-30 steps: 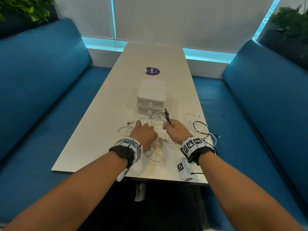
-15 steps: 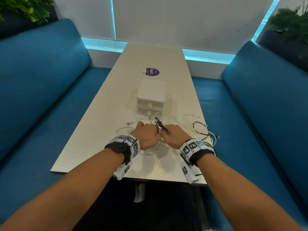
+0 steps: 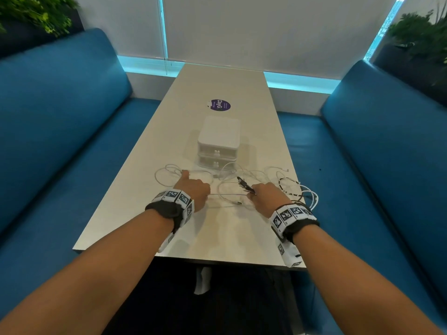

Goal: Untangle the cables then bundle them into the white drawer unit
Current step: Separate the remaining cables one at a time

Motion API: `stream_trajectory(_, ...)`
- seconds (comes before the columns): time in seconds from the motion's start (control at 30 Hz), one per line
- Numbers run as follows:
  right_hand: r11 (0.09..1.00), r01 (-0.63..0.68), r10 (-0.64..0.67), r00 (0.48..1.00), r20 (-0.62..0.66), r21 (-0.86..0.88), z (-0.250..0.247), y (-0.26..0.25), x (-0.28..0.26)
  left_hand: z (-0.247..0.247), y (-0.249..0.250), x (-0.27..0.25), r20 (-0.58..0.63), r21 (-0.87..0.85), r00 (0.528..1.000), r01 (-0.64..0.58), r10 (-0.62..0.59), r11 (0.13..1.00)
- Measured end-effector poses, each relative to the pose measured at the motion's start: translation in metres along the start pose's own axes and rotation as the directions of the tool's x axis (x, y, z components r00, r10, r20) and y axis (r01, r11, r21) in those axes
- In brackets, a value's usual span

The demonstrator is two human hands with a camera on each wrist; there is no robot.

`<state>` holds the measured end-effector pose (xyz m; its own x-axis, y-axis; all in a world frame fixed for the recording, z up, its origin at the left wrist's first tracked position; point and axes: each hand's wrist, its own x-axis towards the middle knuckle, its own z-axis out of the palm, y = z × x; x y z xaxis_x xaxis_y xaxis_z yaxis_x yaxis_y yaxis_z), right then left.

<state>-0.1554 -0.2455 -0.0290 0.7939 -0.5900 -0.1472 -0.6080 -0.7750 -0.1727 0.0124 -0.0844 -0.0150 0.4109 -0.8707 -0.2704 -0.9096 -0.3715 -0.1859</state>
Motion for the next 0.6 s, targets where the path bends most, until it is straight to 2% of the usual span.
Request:
stream_trajectory(0.1, 0.997, -0.059, 0.060, 0.998, -0.026, 0.045, 0.002, 0.002, -0.002, 0.003, 0.002, -0.001, -0.017, -0.024, 0.999, -0.042, 0.042, 0.999)
stream_trajectory(0.2, 0.987, -0.074, 0.091, 0.989, -0.119, 0.144, 0.004, -0.006, -0.003, 0.002, 0.018, -0.001, -0.041, -0.034, 0.994, -0.101, 0.099, 0.994)
stream_trajectory(0.27, 0.974, -0.062, 0.103, 0.977, -0.186, 0.218, 0.003, -0.012, -0.004, 0.003, 0.026, -0.001, -0.005, -0.008, 0.995, -0.098, 0.098, 0.995)
stream_trajectory(0.37, 0.944, 0.021, 0.063, 0.967, -0.245, 0.329, 0.002, -0.019, -0.006, 0.003, 0.034, 0.003, 0.015, -0.079, 0.997, -0.070, 0.071, 0.994)
stream_trajectory(0.43, 0.916, 0.089, -0.001, 0.976, -0.219, 0.391, 0.003, -0.026, -0.008, 0.000, 0.040, 0.005, -0.009, -0.133, 0.997, -0.078, 0.078, 0.988)
stream_trajectory(0.5, 0.901, 0.131, -0.087, 0.989, -0.123, 0.412, 0.007, -0.031, -0.009, -0.003, 0.045, 0.005, -0.042, -0.154, 0.994, -0.111, 0.106, 0.982)
stream_trajectory(0.6, 0.906, 0.112, -0.124, 0.992, 0.004, 0.409, 0.011, -0.032, -0.007, -0.003, 0.046, 0.005, -0.067, -0.122, 0.989, -0.139, 0.131, 0.983)
